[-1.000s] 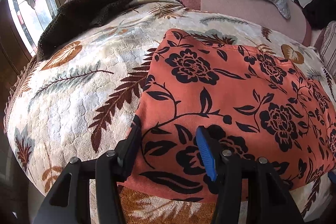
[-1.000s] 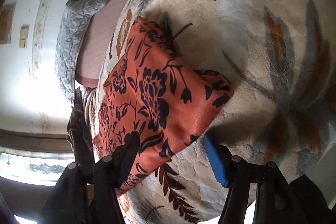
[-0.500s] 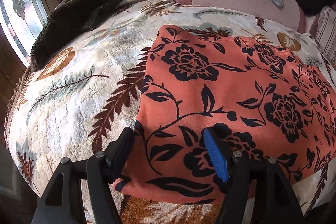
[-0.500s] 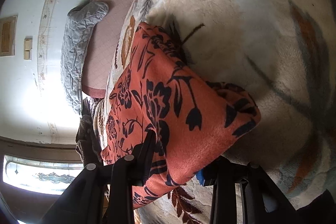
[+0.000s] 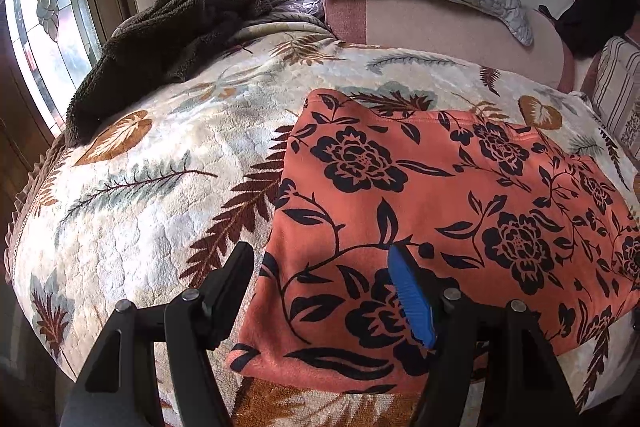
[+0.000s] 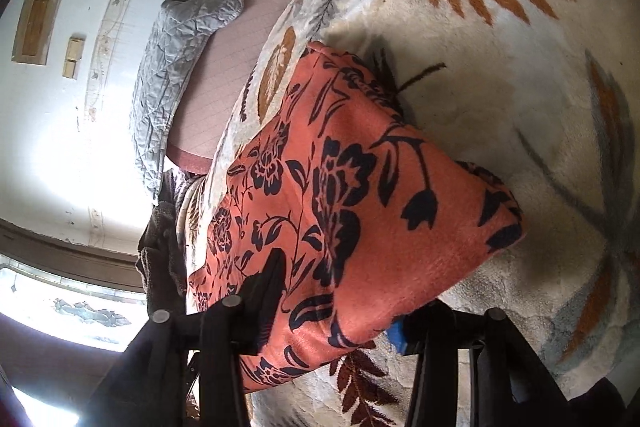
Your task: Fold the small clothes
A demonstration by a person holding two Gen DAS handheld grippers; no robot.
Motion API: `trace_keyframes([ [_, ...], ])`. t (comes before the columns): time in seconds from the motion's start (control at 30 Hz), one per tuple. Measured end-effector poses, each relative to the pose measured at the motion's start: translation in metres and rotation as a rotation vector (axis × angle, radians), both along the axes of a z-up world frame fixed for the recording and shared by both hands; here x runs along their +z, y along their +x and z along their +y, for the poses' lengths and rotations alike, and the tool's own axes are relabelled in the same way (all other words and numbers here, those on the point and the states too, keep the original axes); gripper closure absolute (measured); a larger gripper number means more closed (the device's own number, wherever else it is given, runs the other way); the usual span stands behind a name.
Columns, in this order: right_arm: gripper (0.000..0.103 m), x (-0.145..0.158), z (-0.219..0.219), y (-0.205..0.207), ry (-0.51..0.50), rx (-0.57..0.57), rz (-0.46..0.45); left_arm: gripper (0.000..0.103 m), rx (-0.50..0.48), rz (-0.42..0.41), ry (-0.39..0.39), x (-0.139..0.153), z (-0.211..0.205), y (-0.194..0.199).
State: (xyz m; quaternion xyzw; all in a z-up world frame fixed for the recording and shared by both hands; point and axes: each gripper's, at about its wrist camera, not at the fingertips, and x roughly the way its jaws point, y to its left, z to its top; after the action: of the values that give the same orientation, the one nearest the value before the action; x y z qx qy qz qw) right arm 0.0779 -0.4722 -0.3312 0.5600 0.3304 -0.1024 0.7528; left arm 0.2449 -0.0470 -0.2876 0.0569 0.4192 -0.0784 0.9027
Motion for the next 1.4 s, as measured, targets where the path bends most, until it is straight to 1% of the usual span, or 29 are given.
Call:
trace_keyframes([
  [0.03,0.049,-0.001,0.000,0.001,0.006,0.001,-0.001,0.033,0.000,-0.004,-0.003,0.001,0.000,0.000],
  [0.2,0.049,0.003,0.003,0.003,-0.026,0.010,-0.002,0.033,0.007,-0.014,-0.009,0.002,0.002,-0.001],
  [0.4,0.049,-0.005,0.000,0.005,0.014,0.001,0.003,0.033,0.009,-0.001,0.000,-0.002,0.001,0.000],
  [0.47,0.049,-0.007,0.000,0.005,0.023,0.003,0.006,0.033,0.010,0.025,0.007,-0.009,0.000,0.003],
  [0.5,0.049,-0.008,0.000,0.005,0.025,0.005,0.009,0.032,0.009,0.060,0.018,-0.016,-0.001,0.006],
  [0.53,0.049,-0.009,0.000,0.006,0.027,0.007,0.013,0.030,0.006,0.118,0.039,-0.027,-0.003,0.011],
  [0.57,0.049,-0.010,0.000,0.006,0.031,0.009,0.016,0.029,0.008,0.140,0.041,-0.033,-0.003,0.012],
  [0.6,0.049,-0.011,-0.001,0.006,0.035,0.010,0.016,0.028,0.019,0.119,0.028,-0.031,-0.002,0.011],
  [0.67,0.049,-0.009,-0.001,0.005,0.030,0.008,0.015,0.028,0.006,0.111,0.029,-0.025,-0.003,0.010],
  [0.7,0.049,-0.005,-0.002,0.004,0.009,0.008,0.014,0.028,0.005,0.108,0.029,-0.023,-0.002,0.010],
  [0.77,0.049,0.008,-0.004,0.000,-0.064,-0.006,0.015,0.028,0.022,0.095,-0.017,-0.016,0.008,0.011],
  [0.8,0.049,0.013,-0.006,-0.005,-0.079,-0.028,0.011,0.028,0.042,0.081,-0.043,-0.011,0.015,0.013],
  [0.83,0.049,0.013,-0.012,-0.010,-0.072,-0.060,0.006,0.028,0.070,0.065,-0.056,-0.006,0.024,0.017],
  [0.87,0.049,0.015,-0.019,-0.016,-0.079,-0.109,0.035,0.028,0.109,0.047,-0.056,-0.002,0.033,0.020],
  [0.9,0.049,0.019,-0.025,-0.023,-0.117,-0.171,0.076,0.028,0.152,0.031,-0.051,0.001,0.043,0.024],
  [0.93,0.047,0.028,-0.031,-0.030,-0.183,-0.235,0.089,0.028,0.194,0.022,-0.055,0.003,0.052,0.026],
  [0.97,0.047,0.040,-0.034,-0.034,-0.253,-0.286,0.087,0.028,0.222,0.023,-0.071,0.004,0.062,0.027],
  [1.0,0.047,0.053,-0.036,-0.035,-0.319,-0.302,0.063,0.028,0.235,0.031,-0.084,0.003,0.067,0.028],
  [1.03,0.047,0.067,-0.035,-0.029,-0.384,-0.277,0.028,0.028,0.236,0.045,-0.080,-0.001,0.069,0.029],
  [1.1,0.047,0.090,-0.023,0.002,-0.509,-0.147,0.001,0.028,0.226,0.072,-0.038,-0.008,0.064,0.033],
  [1.13,0.047,0.095,-0.016,0.024,-0.542,-0.064,-0.003,0.028,0.216,0.083,-0.026,-0.011,0.061,0.032],
  [1.17,0.049,0.095,-0.010,0.045,-0.547,0.008,0.001,0.028,0.205,0.092,-0.021,-0.013,0.058,0.032],
  [1.23,0.051,0.084,-0.001,0.089,-0.523,0.115,0.031,0.028,0.189,0.100,-0.006,-0.015,0.052,0.032],
  [1.3,0.056,0.064,0.004,0.126,-0.520,0.177,0.095,0.028,0.188,0.094,0.012,-0.016,0.050,0.032],
  [1.33,0.061,0.048,0.004,0.143,-0.494,0.208,0.147,0.028,0.190,0.093,0.016,-0.016,0.050,0.034],
  [1.4,0.064,0.009,-0.005,0.166,-0.421,0.224,0.250,0.028,0.205,0.102,0.015,-0.017,0.054,0.038],
])
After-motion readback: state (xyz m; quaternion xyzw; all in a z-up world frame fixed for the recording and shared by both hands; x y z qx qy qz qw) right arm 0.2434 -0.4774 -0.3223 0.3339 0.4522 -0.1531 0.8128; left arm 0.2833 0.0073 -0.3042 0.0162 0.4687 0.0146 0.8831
